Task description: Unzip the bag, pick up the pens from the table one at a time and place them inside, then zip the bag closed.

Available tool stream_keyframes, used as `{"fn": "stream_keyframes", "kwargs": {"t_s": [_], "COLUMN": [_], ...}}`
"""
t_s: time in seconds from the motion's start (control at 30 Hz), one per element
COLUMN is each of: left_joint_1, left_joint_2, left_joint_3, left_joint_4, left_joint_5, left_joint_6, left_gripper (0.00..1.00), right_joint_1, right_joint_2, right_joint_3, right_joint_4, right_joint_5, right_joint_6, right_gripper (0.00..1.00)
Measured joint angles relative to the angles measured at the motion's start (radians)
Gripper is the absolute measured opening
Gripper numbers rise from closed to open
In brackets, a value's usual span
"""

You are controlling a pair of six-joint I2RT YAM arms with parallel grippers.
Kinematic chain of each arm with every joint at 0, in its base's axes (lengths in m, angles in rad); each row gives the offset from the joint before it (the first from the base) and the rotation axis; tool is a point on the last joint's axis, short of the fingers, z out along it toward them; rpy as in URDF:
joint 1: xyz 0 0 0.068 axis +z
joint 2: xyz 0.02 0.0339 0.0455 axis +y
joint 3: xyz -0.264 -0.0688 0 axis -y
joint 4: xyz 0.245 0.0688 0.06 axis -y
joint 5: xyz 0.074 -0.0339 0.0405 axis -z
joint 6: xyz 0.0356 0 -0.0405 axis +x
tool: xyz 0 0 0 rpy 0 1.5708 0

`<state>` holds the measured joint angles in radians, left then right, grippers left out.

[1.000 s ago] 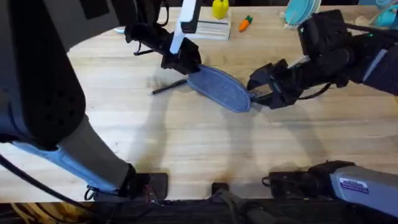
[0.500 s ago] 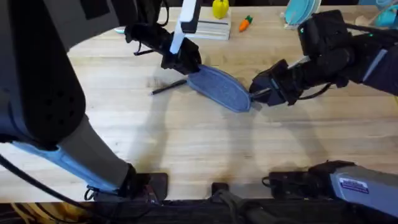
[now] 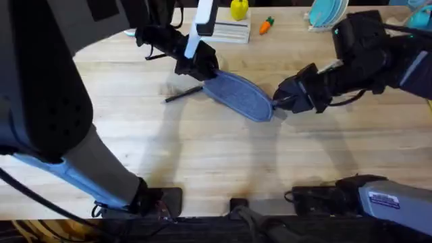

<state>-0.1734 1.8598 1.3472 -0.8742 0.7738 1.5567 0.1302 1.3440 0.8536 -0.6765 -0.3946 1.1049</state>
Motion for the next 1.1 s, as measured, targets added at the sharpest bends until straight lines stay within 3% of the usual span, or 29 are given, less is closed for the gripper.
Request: {"fn": "stream_keyframes", "kwargs": {"t_s": [0.33, 0.67, 0.93, 1.1], "left_joint_1": [0.000, 0.000, 0.000, 0.000], "left_joint_2": [0.000, 0.000, 0.000, 0.000], "left_joint_3": [0.000, 0.000, 0.000, 0.000], "left_joint_4": [0.003, 0.006, 0.002, 0.003], "left_joint_5": [0.000, 0.000, 0.000, -0.001], "left_joint_6": [0.000, 0.000, 0.000, 0.000], "left_gripper": [0.043, 0.043, 0.043, 0.043], "right_joint_1": [-0.065, -0.066, -0.008, 0.052], "right_joint_2": [0.000, -0.011, -0.011, -0.011], "right_joint_3": [0.000, 0.073, 0.100, 0.101], "right_joint_4": [-0.007, -0.019, -0.010, 0.015], "right_joint_5": [-0.088, -0.096, -0.062, -0.016], "right_joint_6": [-0.096, -0.331, -0.553, -0.581], "right_gripper": [0.035, 0.031, 0.032, 0.032]}}
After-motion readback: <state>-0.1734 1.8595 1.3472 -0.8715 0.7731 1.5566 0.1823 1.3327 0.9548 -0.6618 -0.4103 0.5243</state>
